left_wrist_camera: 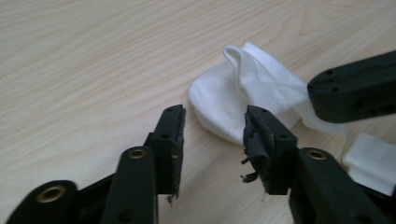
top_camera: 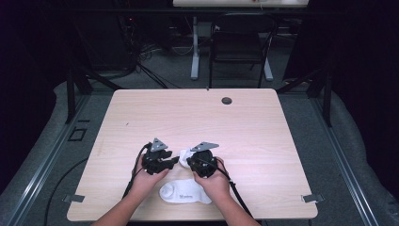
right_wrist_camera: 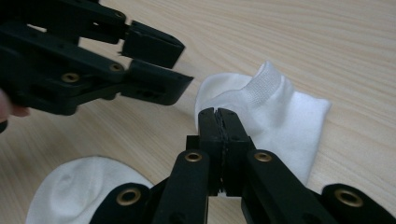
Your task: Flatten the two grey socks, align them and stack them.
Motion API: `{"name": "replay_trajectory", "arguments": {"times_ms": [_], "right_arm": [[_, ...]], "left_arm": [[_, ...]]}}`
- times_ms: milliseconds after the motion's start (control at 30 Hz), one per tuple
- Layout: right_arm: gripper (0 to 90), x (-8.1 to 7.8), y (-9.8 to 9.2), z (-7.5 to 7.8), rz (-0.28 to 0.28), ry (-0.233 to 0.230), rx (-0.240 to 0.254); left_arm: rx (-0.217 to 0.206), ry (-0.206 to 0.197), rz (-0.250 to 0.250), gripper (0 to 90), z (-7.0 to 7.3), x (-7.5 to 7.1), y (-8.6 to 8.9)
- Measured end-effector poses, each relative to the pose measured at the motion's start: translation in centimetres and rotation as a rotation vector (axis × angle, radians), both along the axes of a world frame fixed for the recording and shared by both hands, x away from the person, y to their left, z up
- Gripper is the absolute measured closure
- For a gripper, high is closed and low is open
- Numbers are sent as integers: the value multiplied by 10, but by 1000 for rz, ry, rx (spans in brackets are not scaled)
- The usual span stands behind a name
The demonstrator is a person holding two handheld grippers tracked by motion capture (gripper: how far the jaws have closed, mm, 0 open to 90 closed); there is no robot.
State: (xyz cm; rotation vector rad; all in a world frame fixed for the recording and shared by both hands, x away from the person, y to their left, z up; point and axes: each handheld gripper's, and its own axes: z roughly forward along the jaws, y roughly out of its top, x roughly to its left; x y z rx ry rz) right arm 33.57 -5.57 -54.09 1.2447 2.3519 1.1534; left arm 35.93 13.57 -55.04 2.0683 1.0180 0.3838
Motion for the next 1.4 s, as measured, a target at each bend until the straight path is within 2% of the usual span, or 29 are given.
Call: {"name": "replay_trajectory", "arguments": {"times_ms": [67, 133, 267, 467, 667, 767, 1033, 1133, 1300, 1400], "right_arm": [[900, -1, -2, 1, 6, 3, -8], [900, -2, -4, 1, -2, -5, 8], [900, -2, -8, 2, -2, -2, 7], [900, -2, -12, 4, -13, -12, 18], [900, -2, -22, 8, -38, -31, 21], [900, -1, -32, 8, -66, -34, 25], [900, -1, -65, -2, -150, -17, 18], [900, -2, -77, -10, -179, 4, 8], [897, -2, -90, -20, -211, 53, 19], [859, -3, -94, -19, -229, 54, 26]], "left_arm": [[-10, -1, -4, 716, 0, 3, -5], [-15, 4, -10, 806, 0, 4, -8], [21, 22, -25, 874, -4, 7, -15], [78, 43, -40, 877, -13, 7, -18], [106, 68, -39, 876, -22, 6, -10], [92, 69, -32, 876, -24, 5, -6], [105, 75, -26, 880, -24, 4, 1], [97, 78, -25, 882, -24, 3, 3], [107, 88, -35, 883, -23, 1, 6], [107, 80, -36, 882, -23, -1, 6]]}}
